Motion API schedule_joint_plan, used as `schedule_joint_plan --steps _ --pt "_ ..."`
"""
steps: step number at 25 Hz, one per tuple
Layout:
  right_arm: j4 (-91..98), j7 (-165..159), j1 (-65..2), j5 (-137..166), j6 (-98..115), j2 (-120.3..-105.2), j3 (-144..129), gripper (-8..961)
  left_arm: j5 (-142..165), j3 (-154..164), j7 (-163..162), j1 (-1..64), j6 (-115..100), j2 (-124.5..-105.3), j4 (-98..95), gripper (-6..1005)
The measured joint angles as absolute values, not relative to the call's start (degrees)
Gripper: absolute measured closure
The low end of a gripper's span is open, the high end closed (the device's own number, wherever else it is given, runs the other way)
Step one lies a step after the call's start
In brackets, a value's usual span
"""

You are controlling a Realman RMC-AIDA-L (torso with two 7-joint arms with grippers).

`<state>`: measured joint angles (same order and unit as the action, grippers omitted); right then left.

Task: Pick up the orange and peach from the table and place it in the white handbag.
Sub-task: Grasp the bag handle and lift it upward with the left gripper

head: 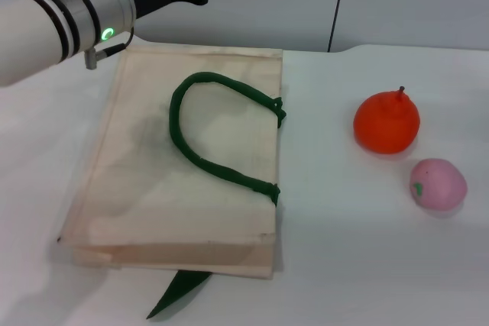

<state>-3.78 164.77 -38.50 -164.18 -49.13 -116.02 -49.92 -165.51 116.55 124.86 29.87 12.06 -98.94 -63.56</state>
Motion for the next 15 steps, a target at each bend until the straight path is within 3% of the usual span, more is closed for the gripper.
schedule_joint_plan --steps 15 --pt "-3.78 164.72 -38.56 -164.18 -48.75 -116.02 -50.10 106 -131.58 112.38 91.51 34.03 20.31 -97.38 -56.42 615"
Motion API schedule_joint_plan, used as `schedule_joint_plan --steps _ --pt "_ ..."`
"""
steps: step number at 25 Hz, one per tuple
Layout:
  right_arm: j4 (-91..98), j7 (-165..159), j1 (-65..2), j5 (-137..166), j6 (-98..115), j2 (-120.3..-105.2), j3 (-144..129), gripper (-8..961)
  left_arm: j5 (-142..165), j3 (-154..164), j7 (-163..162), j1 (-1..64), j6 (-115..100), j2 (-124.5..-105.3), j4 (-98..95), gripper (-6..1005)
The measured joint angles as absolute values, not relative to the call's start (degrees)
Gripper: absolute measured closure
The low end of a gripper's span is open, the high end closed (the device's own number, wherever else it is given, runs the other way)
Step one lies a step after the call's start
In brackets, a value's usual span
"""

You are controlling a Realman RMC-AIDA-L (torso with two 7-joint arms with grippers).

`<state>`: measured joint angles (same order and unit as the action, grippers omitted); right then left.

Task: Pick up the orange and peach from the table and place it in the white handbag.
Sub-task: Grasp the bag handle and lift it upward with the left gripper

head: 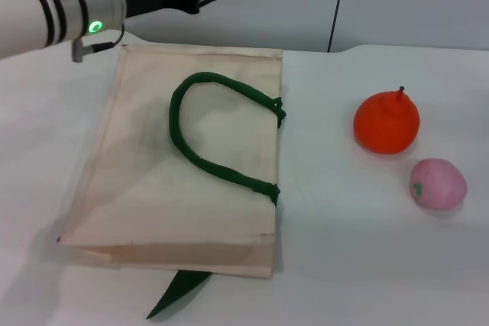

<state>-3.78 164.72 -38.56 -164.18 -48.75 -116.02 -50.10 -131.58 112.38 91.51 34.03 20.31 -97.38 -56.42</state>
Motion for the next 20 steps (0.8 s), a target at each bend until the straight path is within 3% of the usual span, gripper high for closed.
schedule_joint_plan --steps 10,14,17,20 --pt "-3.52 164.79 -38.46 -164.17 -47.42 -116.01 -50.25 106 -105.02 104.75 69.17 29.84 20.94 -99.34 -62.25 651" --pt "-3.51 164.62 -38.41 -164.18 -47.22 -116.02 -50.54 105 -92.72 99.55 59.15 28.52 25.61 -101.25 -65.57 665" --pt "-3.51 164.58 -38.52 -164.18 -47.10 -116.01 -50.54 105 -80.11 92.90 50.02 27.74 32.47 -103.81 -69.31 666" --pt "-3.51 164.50 -38.67 -164.18 -47.08 -116.02 -50.53 105 -62.75 83.10 42.23 28.16 41.63 -109.43 -73.14 667"
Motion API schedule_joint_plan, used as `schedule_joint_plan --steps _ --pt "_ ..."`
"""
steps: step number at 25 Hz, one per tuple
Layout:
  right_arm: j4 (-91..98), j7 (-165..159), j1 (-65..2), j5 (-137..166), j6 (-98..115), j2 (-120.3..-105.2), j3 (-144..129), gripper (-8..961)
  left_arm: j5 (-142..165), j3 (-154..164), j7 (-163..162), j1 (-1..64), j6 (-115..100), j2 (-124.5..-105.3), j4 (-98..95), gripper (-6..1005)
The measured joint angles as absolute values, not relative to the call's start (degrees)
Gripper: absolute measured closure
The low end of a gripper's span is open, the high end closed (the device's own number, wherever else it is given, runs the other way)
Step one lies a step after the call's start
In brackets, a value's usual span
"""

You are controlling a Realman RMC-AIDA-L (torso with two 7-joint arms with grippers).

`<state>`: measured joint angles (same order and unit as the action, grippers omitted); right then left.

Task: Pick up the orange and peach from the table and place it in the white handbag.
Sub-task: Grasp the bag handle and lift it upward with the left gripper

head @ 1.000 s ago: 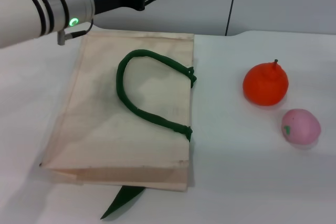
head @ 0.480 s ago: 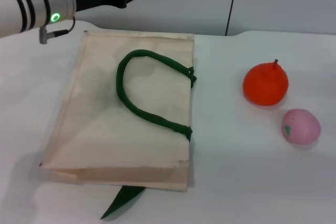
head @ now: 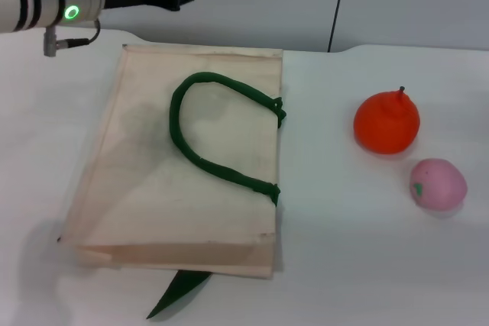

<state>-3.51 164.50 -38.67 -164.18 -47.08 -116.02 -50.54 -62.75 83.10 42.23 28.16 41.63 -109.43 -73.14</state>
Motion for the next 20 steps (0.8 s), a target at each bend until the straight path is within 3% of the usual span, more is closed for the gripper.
schedule_joint_plan --steps 3,5,20 --pt "-3.51 164.47 -38.79 -164.19 -47.08 -116.02 -50.53 105 -54.57 74.63 41.41 29.63 48.10 -114.25 -74.53 666" --pt "-3.51 164.46 -38.88 -164.19 -47.08 -116.02 -50.53 105 -51.95 70.56 41.43 30.96 52.31 -115.98 -74.90 666" --pt "-3.51 164.44 -39.24 -164.18 -47.01 -116.01 -50.62 105 -40.72 67.77 28.92 36.95 66.04 -115.48 -73.03 658"
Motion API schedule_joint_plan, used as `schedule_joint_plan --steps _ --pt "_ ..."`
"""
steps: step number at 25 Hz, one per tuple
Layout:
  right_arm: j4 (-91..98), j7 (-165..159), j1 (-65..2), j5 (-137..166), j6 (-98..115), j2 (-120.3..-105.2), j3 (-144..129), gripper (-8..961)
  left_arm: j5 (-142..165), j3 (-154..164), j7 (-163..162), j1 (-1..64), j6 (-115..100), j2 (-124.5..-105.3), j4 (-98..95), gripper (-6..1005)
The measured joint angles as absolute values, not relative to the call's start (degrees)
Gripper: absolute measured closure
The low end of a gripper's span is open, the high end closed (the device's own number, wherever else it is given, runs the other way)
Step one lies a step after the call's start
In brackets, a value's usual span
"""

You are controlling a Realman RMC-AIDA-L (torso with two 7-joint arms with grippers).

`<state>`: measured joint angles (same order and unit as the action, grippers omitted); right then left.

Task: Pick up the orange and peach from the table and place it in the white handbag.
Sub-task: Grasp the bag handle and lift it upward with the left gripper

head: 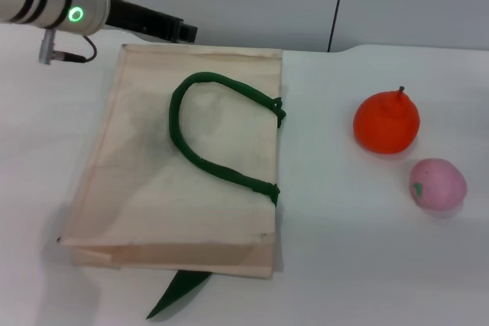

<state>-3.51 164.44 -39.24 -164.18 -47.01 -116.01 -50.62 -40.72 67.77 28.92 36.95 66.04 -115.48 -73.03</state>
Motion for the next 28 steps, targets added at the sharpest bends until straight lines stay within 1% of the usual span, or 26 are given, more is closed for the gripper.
schedule_joint_plan --steps 12,17,21,28 --pt "-3.51 164.44 -39.51 -164.12 -47.02 -116.02 -50.62 105 -28.30 63.60 30.65 43.32 72.68 -115.51 -66.86 663" --pt "-3.51 164.32 -39.81 -163.38 -47.02 -116.01 -50.62 106 -27.13 63.84 32.50 44.89 72.50 -115.48 -63.93 661" --pt "-3.51 164.27 -40.00 -163.22 -47.02 -116.01 -50.62 106 -26.46 64.30 34.61 46.24 72.04 -116.01 -61.47 660" --pt "-3.51 164.18 -40.10 -162.85 -47.02 -116.01 -50.62 105 -25.96 65.50 35.94 46.74 71.45 -116.16 -59.86 657"
